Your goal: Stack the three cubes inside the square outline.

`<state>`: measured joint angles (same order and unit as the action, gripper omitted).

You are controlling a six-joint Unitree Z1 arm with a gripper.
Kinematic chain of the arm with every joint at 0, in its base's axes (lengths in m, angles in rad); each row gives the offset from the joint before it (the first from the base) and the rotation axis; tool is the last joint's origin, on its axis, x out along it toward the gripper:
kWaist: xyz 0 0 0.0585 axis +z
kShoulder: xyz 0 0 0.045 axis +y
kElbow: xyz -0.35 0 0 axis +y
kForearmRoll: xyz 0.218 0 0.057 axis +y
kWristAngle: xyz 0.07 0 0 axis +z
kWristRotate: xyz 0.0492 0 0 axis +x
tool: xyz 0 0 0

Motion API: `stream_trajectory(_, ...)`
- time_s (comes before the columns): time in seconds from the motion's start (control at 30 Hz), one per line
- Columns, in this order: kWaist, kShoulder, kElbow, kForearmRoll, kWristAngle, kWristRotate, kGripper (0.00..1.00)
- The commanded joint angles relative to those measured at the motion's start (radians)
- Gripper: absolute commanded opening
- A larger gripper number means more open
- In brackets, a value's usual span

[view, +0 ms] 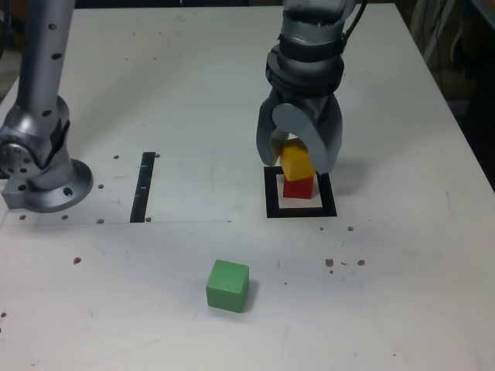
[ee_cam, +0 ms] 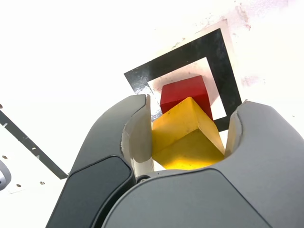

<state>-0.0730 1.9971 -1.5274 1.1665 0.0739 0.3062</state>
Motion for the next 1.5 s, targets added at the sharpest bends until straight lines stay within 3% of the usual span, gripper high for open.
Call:
stream_trajectory(0.0, 0.001, 0.002, 0.0, -0.001, -0.002, 0.003, 0.54)
stream_trajectory(0.17, 0.006, 0.003, 0.001, -0.006, -0.002, 0.009, 0.88)
stream_trajectory(0.3, 0.009, 0.002, 0.0, -0.004, 0.005, 0.01, 0.99)
stream_trajectory(0.6, 0.01, -0.014, -0.005, 0.013, 0.004, 0.009, 0.99)
stream_trajectory(0.77, -0.021, -0.108, -0.002, 0.078, -0.002, -0.027, 0.99)
stream_trajectory(0.93, -0.142, -0.22, 0.014, 0.178, 0.01, -0.128, 0.99)
stream_trajectory(1.07, -0.284, -0.251, 0.028, 0.213, 0.016, -0.237, 0.99)
stream_trajectory(1.27, -0.468, -0.239, 0.059, 0.216, 0.012, -0.429, 0.99)
stream_trajectory(1.47, -0.532, -0.163, 0.115, 0.144, -0.04, -0.574, 0.98)
